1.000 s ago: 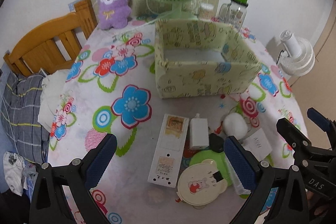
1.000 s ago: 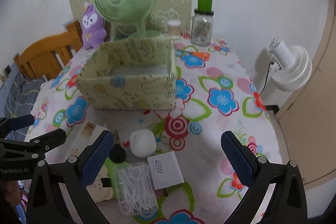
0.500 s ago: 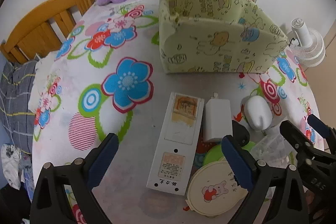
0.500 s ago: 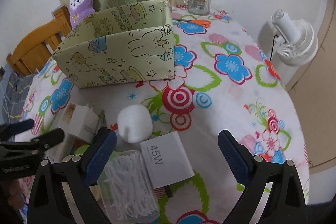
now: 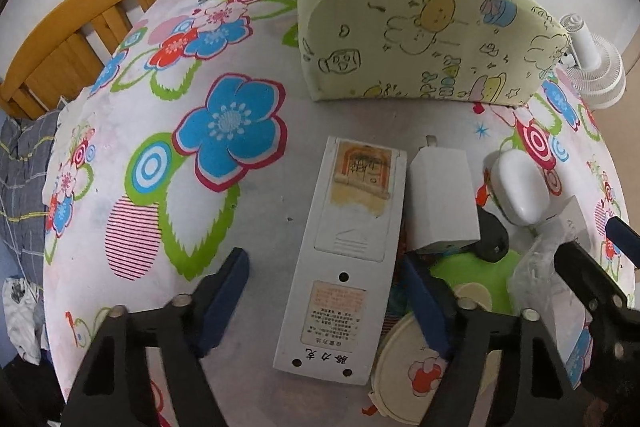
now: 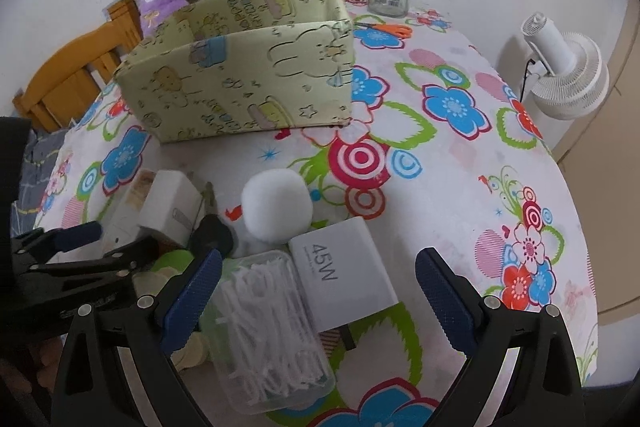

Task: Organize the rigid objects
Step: 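Grasp the white remote with the left tool while the right grasps the clear floss-pick box, then carry the white remote and clear floss-pick box toward the cream fabric storage box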

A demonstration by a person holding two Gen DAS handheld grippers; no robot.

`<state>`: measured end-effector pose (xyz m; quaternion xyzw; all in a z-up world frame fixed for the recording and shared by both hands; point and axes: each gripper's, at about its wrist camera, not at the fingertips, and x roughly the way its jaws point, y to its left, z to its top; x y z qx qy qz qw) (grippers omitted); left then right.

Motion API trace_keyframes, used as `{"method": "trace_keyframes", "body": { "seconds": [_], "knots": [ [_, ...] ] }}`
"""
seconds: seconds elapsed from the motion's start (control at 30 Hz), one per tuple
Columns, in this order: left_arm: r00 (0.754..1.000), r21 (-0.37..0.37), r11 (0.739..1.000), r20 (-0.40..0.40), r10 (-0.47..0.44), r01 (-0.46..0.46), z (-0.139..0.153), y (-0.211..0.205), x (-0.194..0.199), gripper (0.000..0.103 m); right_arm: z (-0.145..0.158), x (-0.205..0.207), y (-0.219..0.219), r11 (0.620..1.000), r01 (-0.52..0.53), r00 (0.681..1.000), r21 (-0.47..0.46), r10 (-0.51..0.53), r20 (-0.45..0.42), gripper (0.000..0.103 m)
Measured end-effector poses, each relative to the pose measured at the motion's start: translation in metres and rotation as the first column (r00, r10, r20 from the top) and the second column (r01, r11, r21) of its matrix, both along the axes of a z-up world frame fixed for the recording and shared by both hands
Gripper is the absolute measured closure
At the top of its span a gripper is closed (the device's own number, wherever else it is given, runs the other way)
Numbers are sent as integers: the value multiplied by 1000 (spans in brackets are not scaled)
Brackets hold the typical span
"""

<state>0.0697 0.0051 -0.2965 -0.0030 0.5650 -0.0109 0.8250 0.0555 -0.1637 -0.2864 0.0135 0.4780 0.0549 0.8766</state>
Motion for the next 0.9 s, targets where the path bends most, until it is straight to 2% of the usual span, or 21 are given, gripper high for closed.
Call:
{"method": "trace_keyframes", "body": {
  "seconds": [0.17,0.23,0.33,0.5,0.6,0.67,0.9],
  "knots": [
    [1000,5,1000,19,-13,13,1,-3,-2,40,0,-9,6,1000,-2,1000,-25,2,-11,4],
    [999,3,1000,36,-26,26,1,-6,-4,52,-1,-14,5,1000,19,1000,-22,-20,-19,4],
    [998,12,999,49,-44,44,2,-10,-7,55,-5,-21,5,999,52,998,2,-52,-33,4],
    [998,-26,998,44,-50,51,2,-3,-9,56,-8,-29,17,997,73,996,26,-71,-53,4],
    [998,-41,997,36,-57,58,3,2,-11,56,-9,-33,25,997,79,996,20,-79,-37,9],
    [996,-40,996,40,-74,75,5,3,-15,56,-11,-31,30,996,88,995,15,-87,-39,18],
    [991,-28,992,49,-122,124,7,5,-22,56,-13,-29,40,988,147,989,-44,-148,-20,30]
  ]
}}
